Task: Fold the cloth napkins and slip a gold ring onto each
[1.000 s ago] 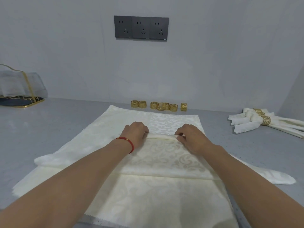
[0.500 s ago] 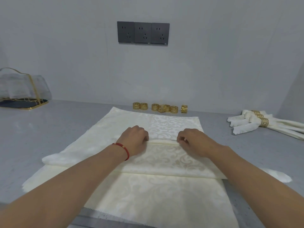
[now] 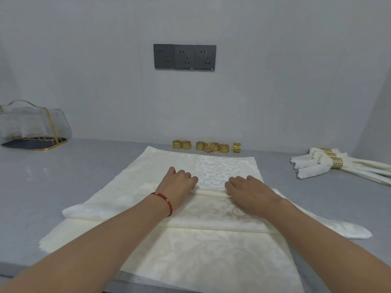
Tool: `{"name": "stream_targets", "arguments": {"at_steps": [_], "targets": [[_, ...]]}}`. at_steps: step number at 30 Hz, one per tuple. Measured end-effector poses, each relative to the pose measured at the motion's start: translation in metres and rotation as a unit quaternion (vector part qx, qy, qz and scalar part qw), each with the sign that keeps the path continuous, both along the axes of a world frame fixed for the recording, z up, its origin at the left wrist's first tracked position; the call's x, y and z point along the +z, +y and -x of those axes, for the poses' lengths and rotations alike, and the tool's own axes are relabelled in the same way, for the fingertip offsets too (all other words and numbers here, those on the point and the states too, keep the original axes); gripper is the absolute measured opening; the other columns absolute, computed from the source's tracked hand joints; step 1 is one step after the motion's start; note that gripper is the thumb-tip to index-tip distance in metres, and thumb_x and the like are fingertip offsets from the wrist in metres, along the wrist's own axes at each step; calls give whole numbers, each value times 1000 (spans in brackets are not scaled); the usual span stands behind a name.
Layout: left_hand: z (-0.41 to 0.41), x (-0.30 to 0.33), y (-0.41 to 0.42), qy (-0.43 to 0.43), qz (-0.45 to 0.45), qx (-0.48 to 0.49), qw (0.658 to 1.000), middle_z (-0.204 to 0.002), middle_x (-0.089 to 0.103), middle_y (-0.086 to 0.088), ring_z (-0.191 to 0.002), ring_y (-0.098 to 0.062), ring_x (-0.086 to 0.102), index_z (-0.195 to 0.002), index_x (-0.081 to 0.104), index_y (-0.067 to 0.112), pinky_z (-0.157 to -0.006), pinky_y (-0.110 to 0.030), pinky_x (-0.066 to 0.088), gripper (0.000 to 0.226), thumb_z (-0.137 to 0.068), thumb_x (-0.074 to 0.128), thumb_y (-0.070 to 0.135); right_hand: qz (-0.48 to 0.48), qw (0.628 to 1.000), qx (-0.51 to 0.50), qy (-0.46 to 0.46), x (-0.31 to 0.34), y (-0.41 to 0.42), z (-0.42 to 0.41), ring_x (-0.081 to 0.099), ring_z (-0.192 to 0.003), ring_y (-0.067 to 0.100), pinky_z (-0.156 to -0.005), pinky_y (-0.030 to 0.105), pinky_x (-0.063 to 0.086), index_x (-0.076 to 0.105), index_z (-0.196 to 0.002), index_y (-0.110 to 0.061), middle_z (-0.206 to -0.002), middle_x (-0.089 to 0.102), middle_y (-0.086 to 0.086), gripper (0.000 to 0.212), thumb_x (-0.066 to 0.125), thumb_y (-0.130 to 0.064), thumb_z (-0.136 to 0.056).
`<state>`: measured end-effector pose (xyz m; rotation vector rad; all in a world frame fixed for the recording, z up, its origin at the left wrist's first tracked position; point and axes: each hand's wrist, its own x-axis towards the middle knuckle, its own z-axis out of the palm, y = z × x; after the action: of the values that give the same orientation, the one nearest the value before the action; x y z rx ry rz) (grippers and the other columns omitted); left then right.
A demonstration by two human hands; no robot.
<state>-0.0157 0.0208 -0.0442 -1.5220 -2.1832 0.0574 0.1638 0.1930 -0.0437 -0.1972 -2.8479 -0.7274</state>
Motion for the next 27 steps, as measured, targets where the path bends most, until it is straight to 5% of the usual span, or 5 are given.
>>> {"name": "stream_targets", "arguments": {"at_steps": [3, 9, 15, 19, 27], "targets": [[-1, -5, -6, -16, 16, -26, 999, -101, 57, 0, -96, -24, 54, -107, 58, 18, -79, -33, 30, 32, -84, 50, -3, 43, 999, -1, -16, -3, -1, -9, 52, -100, 24, -75, 33, 33, 47, -120, -12, -115, 48, 3, 21, 44, -11, -99], [4, -14, -18, -296, -154, 24, 942, -86, 64, 9, -84, -14, 60, -91, 71, 21, -76, -25, 48, 13, -89, 63, 12, 241, 965, -54, 82, -22, 13, -11, 52, -102, 22, -87, 37, 46, 59, -119, -24, -110, 54, -2, 22, 42, -18, -105], [-5, -4, -16, -185, -60, 39, 980, -106, 61, 3, -108, -19, 49, -106, 67, 22, -83, -34, 40, 18, -96, 53, 17, 110, 988, -66, 92, -15, -7, -12, 50, -107, 20, -84, 33, 39, 56, -114, -21, -112, 57, -4, 21, 52, -10, -96], [-8, 1, -22, -83, 4, 5, 997, -105, 60, 4, -104, -22, 52, -102, 58, 24, -76, -35, 30, 31, -87, 49, -2, 55, 997, -9, 50, -4, -18, -20, 57, -71, 21, -58, 31, 32, 63, -87, -15, -81, 57, 1, 32, 85, -11, -64], [2, -8, -28, -256, -55, -7, 965, -102, 63, 5, -101, -17, 59, -105, 69, 23, -84, -29, 48, 24, -94, 54, 8, 280, 951, -87, 98, -9, -8, -27, 58, -105, 20, -91, 36, 49, 65, -114, -22, -113, 62, -1, 21, 48, -17, -102]]}}
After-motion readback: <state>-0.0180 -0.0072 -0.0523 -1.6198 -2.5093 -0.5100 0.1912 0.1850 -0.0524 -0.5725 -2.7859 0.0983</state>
